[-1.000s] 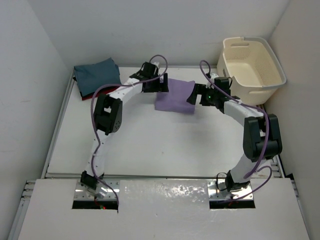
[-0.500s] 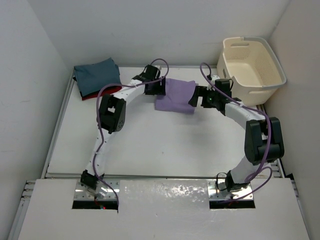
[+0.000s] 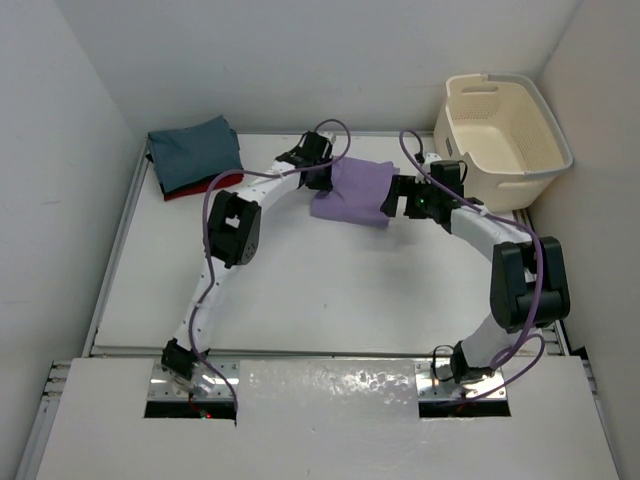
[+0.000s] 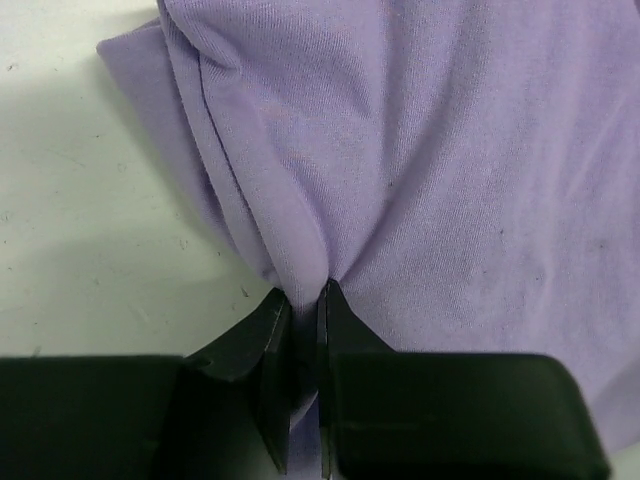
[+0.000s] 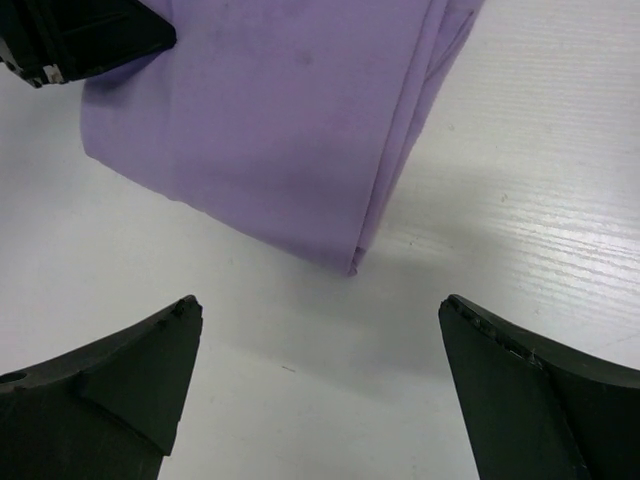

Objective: Fold and stack the t-shirts
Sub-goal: Put the neatly folded tshirt into the corner of the board with the left arm

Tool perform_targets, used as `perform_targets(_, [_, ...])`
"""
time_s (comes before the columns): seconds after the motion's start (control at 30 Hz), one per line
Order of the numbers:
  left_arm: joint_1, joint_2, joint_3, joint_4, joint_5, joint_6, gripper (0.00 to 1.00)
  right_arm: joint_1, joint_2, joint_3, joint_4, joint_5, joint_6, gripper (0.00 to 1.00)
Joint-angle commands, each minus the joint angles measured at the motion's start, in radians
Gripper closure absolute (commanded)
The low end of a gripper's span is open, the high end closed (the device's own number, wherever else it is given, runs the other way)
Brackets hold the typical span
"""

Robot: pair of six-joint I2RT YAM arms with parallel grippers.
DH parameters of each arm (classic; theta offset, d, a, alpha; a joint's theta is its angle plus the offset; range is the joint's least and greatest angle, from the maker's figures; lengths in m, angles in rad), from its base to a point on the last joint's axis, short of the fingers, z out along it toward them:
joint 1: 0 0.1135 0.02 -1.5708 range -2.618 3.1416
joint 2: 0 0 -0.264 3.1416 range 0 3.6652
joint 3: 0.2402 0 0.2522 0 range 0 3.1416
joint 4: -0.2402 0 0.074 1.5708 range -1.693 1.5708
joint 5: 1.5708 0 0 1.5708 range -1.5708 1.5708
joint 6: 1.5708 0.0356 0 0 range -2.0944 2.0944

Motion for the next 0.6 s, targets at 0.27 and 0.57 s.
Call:
perform_targets(0.27, [0.044, -0.212, -0.082, 0.028, -0.21, 0.233, 1.0, -0.005, -0.055, -0.009, -0.011, 0.042, -0.052, 0.01])
perform_targets(0.57, [0.105, -0.28, -0.022, 0.012, -0.329, 0.447, 1.0, -0.005, -0.056, -0.006, -0.016, 0.059, -0.062, 0.01])
